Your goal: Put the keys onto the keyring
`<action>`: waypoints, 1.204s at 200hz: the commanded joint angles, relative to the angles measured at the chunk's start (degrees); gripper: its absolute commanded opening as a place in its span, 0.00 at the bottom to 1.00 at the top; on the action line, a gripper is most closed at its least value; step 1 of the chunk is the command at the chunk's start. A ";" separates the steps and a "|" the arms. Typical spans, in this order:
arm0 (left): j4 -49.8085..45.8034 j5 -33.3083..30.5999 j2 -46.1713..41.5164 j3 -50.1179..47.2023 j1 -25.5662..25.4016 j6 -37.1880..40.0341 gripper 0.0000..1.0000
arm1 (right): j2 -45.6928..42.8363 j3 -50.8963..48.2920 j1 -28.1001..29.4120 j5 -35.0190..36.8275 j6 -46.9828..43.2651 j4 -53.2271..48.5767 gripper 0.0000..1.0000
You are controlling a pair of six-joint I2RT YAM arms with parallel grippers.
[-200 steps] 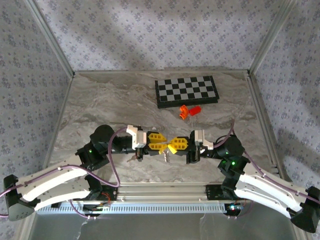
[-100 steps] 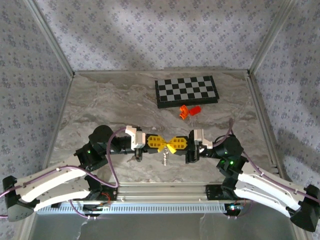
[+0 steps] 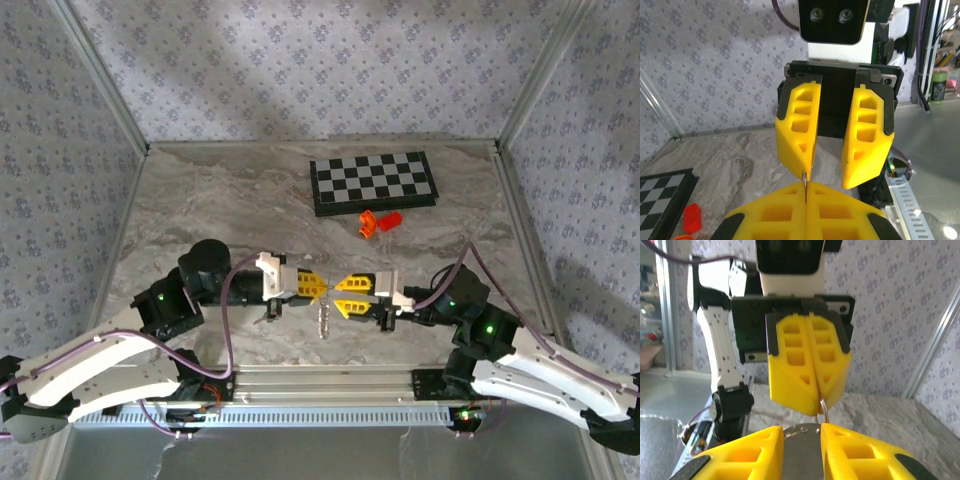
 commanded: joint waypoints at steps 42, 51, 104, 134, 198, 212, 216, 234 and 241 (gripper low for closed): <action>-5.58 1.72 0.97 3.35 -0.33 2.61 0.00 | 1.01 2.47 1.85 5.95 -4.23 -6.01 0.28; -6.04 1.73 1.06 3.56 -0.35 2.65 0.00 | 1.01 2.55 1.96 6.43 -4.32 -6.15 0.28; -8.60 1.14 1.43 4.43 -0.33 3.65 0.00 | 0.75 3.40 2.28 7.94 -5.54 -7.64 0.32; -9.59 1.20 1.90 5.07 -0.32 4.06 0.00 | 1.08 3.57 2.57 8.37 -6.19 -7.65 0.32; -10.20 1.28 3.23 5.82 -0.36 4.46 0.00 | 2.44 3.60 2.90 7.20 -6.56 -6.64 0.24; -10.20 1.29 3.26 5.86 -0.35 4.41 0.00 | 2.42 3.47 2.90 7.07 -6.51 -6.58 0.20; -10.21 1.29 3.26 5.84 -0.32 4.43 0.00 | 2.42 3.33 2.90 7.19 -6.51 -6.53 0.19; -10.18 1.31 3.31 5.85 -0.30 4.37 0.00 | 2.42 3.23 2.95 7.32 -6.51 -6.41 0.11; -10.29 1.31 3.34 5.82 -0.34 4.37 0.00 | 2.46 3.27 2.99 7.36 -6.51 -6.34 0.07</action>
